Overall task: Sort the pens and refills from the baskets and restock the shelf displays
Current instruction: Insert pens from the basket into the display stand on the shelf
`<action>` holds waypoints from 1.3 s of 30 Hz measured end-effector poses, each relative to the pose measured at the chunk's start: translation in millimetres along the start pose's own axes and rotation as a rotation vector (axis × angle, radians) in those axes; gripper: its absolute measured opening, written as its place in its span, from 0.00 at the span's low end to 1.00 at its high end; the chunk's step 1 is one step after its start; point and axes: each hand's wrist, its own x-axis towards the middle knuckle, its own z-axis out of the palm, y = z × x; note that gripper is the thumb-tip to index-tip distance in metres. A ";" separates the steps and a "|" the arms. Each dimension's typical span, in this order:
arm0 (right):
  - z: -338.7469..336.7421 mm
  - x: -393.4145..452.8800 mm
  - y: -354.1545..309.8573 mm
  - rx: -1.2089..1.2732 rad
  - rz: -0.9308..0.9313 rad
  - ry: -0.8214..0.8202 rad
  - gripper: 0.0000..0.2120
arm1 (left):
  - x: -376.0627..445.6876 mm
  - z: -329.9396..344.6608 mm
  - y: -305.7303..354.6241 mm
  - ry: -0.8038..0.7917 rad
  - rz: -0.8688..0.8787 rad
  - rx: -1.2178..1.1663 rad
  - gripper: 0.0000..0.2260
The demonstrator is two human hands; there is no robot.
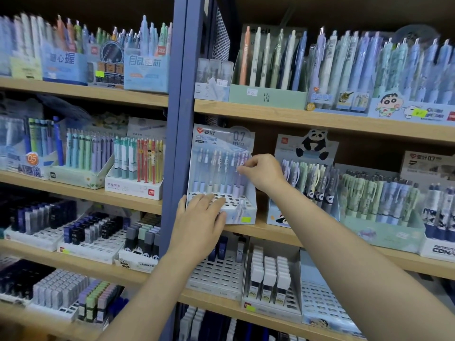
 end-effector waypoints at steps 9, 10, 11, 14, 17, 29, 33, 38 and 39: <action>5.5 2.5 2.0 0.012 -0.044 0.076 0.14 | 0.7 1.0 0.5 0.013 -0.003 -0.023 0.18; 5.8 2.6 2.4 -0.003 -0.043 0.076 0.15 | 1.0 1.2 0.5 0.013 -0.002 -0.023 0.18; 5.7 2.9 2.7 -0.016 -0.044 0.076 0.15 | 1.3 1.6 0.3 0.015 -0.001 -0.023 0.18; 6.7 -0.1 3.8 -0.029 -0.062 0.070 0.13 | 2.6 4.1 -0.9 0.019 0.001 -0.022 0.18; 3.0 -18.2 3.2 -0.033 -0.130 0.117 0.13 | 6.1 9.3 -1.3 0.032 0.013 -0.042 0.17; 11.4 -185.6 95.0 -0.172 -0.451 0.279 0.15 | -90.0 44.7 29.8 0.373 0.024 -0.170 0.17; 68.8 -279.5 174.8 -0.213 -0.300 0.061 0.16 | -197.7 123.8 13.7 -0.008 -0.080 -0.111 0.17; 158.9 -390.9 276.1 -0.244 0.164 -0.456 0.24 | -311.7 205.1 -21.4 -0.496 -0.203 -0.053 0.25; 176.7 -407.7 292.8 -0.221 0.264 -0.577 0.22 | -332.3 218.3 -28.2 -0.546 -0.212 -0.037 0.26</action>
